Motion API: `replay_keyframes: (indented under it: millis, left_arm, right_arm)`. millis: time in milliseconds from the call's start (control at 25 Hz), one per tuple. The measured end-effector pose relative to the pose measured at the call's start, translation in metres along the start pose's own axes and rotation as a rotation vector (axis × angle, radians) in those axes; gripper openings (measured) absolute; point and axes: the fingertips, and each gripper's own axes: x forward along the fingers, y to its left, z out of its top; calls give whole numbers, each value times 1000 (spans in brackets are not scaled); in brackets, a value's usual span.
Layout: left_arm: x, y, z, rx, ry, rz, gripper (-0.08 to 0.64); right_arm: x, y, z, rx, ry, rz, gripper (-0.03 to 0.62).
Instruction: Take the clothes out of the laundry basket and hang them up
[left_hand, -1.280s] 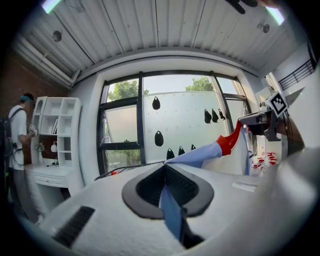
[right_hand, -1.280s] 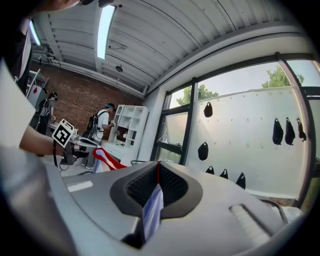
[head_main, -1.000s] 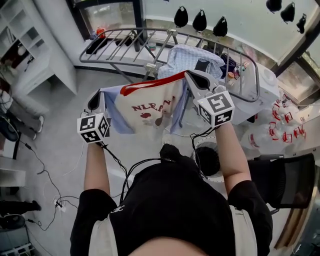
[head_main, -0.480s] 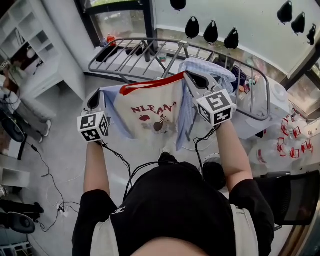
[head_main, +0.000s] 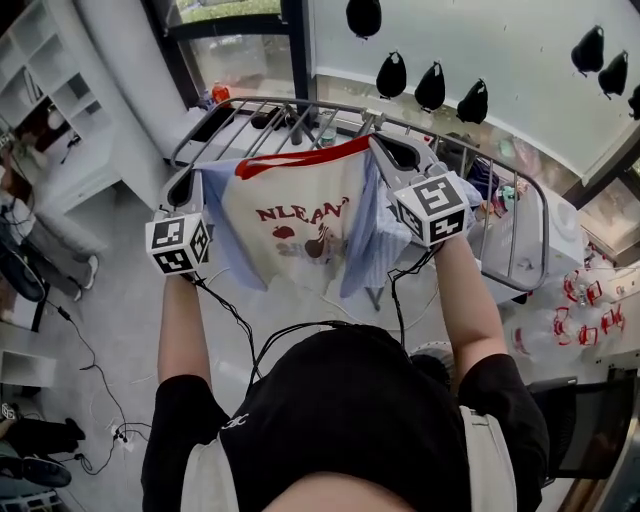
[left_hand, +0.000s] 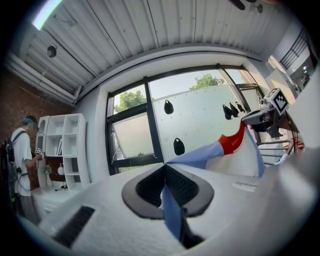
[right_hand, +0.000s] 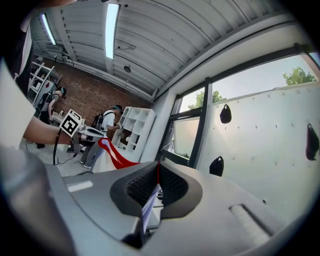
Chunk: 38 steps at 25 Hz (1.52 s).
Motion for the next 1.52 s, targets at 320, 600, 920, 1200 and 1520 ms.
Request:
replay_keyframes:
  millis: [320, 600, 920, 1200, 1520]
  left_arm:
    - [124, 32, 22, 59, 11, -28, 11]
    - [240, 44, 18, 90, 79, -72, 11]
    - [366, 46, -20, 47, 205, -135, 11]
    - [418, 9, -95, 108, 346, -221, 11]
    - [419, -27, -198, 95, 501, -293, 12]
  right_arm:
    - [94, -78, -7, -23, 12, -26, 17]
    - [169, -146, -41, -55, 87, -55, 17]
    - [240, -218, -107, -24, 221, -115, 17]
    - [262, -242, -214, 71, 414, -150, 17]
    - [254, -218, -309, 70, 624, -98, 20]
